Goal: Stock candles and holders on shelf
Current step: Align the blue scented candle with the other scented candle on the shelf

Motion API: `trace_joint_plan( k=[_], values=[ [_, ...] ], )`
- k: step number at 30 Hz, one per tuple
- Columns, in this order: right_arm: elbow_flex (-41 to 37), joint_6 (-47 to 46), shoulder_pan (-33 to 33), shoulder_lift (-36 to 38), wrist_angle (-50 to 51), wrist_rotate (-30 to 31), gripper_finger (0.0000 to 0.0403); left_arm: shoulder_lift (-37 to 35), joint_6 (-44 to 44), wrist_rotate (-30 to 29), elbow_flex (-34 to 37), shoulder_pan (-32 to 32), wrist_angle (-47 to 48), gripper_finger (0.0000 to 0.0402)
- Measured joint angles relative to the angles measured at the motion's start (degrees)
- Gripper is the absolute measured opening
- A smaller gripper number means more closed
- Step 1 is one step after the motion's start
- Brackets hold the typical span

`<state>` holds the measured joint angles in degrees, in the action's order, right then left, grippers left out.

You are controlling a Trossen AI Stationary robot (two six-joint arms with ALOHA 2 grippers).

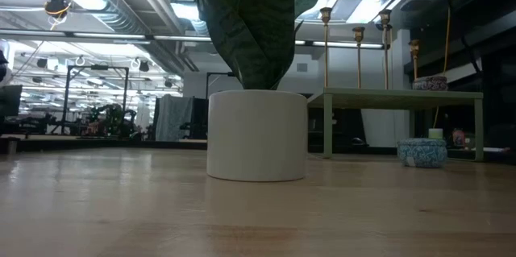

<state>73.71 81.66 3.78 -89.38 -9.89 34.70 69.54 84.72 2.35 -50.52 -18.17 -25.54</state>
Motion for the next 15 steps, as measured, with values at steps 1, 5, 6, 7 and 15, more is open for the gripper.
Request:
trace_joint_plan(
  k=[1,5,6,7,15],
  values=[
    [0.00,0.00,-0.09,0.02,-0.04,0.00,0.0015,0.00,0.01,-0.30,0.00,0.00,0.00,0.0205],
    [0.01,-0.04,-0.19,0.04,-0.37,0.02,0.0034,0.00,0.06,-0.72,0.00,-0.02,-0.10,0.0196],
    [0.00,-0.04,-0.19,0.04,-0.38,0.02,0.0042,0.00,0.14,-0.70,0.00,-0.02,-0.20,0.0196],
    [0.01,-0.09,-0.19,0.04,-0.39,0.01,0.0051,0.00,0.20,-0.70,0.00,-0.04,-0.24,0.0195],
    [0.00,-2.15,-0.24,-0.07,-0.13,0.23,0.0136,0.00,1.08,-1.26,0.00,0.00,-0.67,0.0191]
  ],
)
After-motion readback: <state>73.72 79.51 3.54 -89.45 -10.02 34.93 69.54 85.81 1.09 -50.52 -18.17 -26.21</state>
